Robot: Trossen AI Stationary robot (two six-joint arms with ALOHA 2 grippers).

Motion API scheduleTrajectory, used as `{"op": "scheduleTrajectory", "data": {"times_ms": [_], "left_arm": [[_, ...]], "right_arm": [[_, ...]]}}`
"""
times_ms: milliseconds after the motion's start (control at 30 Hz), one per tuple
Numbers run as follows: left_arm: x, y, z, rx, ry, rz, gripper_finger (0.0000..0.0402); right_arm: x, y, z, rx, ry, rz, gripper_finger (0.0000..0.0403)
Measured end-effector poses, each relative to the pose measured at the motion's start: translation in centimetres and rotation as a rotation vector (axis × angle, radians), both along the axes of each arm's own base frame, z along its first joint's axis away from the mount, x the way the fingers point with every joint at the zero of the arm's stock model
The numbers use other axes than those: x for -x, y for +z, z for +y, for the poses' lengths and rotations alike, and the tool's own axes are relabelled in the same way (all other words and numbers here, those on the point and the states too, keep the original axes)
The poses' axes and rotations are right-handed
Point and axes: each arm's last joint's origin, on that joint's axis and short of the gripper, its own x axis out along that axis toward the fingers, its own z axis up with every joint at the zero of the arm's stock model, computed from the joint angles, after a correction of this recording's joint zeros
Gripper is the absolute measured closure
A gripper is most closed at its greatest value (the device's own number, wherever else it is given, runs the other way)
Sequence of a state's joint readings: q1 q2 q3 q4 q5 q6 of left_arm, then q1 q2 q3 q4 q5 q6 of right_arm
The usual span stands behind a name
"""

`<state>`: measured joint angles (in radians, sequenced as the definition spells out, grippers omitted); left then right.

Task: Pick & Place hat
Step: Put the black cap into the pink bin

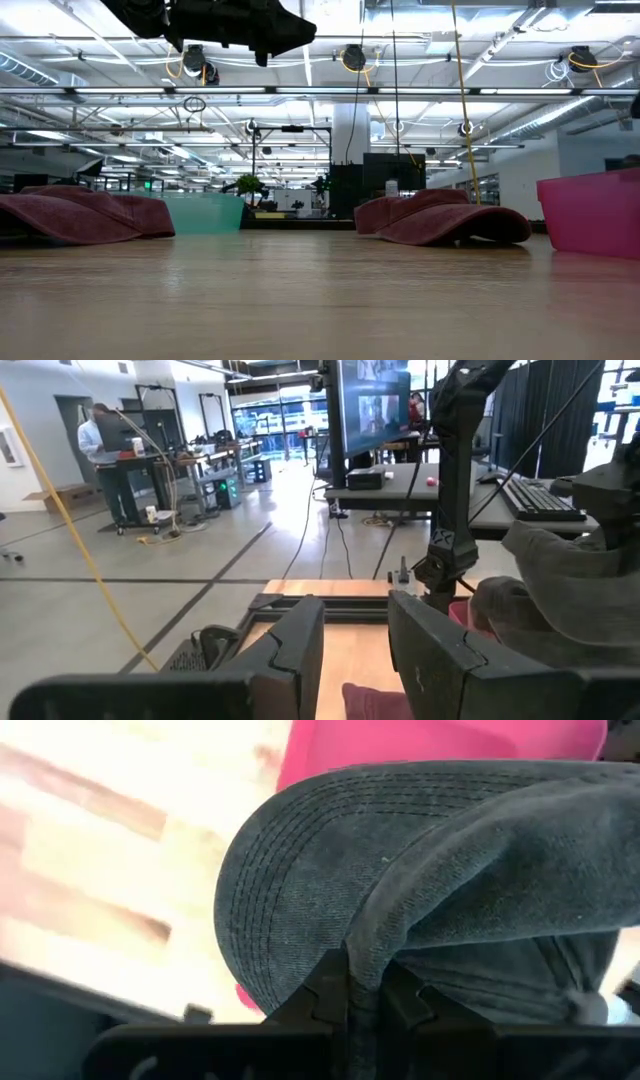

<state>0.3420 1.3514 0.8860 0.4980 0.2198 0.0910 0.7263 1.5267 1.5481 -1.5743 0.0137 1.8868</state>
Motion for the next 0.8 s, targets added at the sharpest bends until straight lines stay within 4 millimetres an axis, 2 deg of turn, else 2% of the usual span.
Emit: {"op": "scheduleTrajectory", "data": {"times_ms": [167,333,433,600,800], "left_arm": [[0.0,0.1,0.0,0.013,-0.001,-0.009,0.0282],[0.0,0.1,-0.1,0.017,-0.017,-0.016,0.0282],[0.0,0.2,-0.1,0.015,-0.023,-0.021,0.0282],[0.0,0.2,-0.1,0.015,-0.023,-0.021,0.0282],[0.0,0.2,-0.1,0.015,-0.023,-0.022,0.0282]], "right_arm": [[0.2,-1.3,1.4,0.104,-0.018,-0.030,0.0392],[0.8,-4.0,1.7,0.196,-0.020,0.020,0.0392],[1.2,-5.7,1.6,0.199,-0.017,0.062,0.0392],[1.3,-8.2,1.6,0.145,-0.015,0.039,0.0391],[1.2,-8.8,1.9,0.100,-0.026,0.026,0.0385]]}}
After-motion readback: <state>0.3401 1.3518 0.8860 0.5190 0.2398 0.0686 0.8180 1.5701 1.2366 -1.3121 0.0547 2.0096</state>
